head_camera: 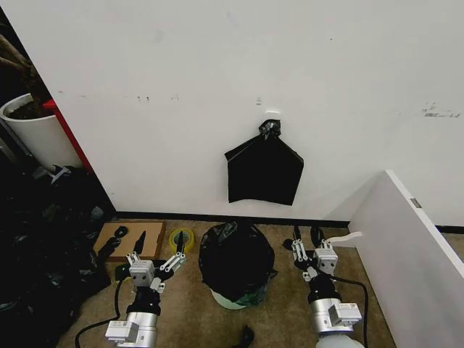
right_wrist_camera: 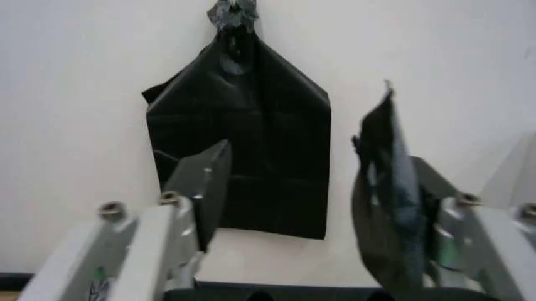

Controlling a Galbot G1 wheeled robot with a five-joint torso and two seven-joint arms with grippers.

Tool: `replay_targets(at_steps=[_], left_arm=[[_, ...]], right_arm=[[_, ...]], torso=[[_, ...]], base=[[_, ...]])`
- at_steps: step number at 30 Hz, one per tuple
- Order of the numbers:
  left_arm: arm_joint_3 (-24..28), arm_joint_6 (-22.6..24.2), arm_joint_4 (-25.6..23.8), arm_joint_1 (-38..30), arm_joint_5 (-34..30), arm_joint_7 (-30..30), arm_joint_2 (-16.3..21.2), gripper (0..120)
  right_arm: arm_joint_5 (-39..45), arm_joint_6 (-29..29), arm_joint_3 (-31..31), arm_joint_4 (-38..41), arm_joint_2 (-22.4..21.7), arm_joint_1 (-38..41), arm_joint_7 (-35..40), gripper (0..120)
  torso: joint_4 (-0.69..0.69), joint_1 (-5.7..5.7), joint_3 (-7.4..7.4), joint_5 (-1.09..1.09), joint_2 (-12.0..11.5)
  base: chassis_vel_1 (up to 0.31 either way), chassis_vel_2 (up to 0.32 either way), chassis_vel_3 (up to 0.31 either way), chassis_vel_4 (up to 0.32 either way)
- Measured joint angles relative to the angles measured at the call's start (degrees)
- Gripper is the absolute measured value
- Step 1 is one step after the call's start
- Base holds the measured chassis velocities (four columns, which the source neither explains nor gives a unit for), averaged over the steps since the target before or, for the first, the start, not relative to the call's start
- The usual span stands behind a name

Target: Place the garbage bag over the trash bin.

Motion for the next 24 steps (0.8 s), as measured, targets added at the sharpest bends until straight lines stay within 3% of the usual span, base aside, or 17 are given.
replay_targets(at_steps=[4, 10, 24], left_arm=[[0.0, 0.6, -0.5, 0.3, -0.1, 0.0, 0.0, 100], [0.1, 0.8, -0.6, 0.5, -0.3, -0.1, 0.0, 100], [0.5, 2.0, -0.3, 0.0, -0.3, -0.6, -0.2, 100]], right_arm=[[-0.3, 0.3, 0.3, 0.6, 0.3, -1.2, 0.1, 82], [-0.4, 0.3, 0.9, 1.3, 0.8, -1.6, 0.2, 98], [-1.2, 0.7, 1.6, 2.1, 1.2, -2.8, 0.1, 100]], torso=[[0.00, 0.00, 0.00, 0.00, 0.0], [0.00, 0.01, 0.01, 0.00, 0.0], [0.00, 0.01, 0.01, 0.00, 0.0]], base=[[0.000, 0.000, 0.000, 0.000], [0.000, 0.000, 0.000, 0.000], [0.000, 0.000, 0.000, 0.000]])
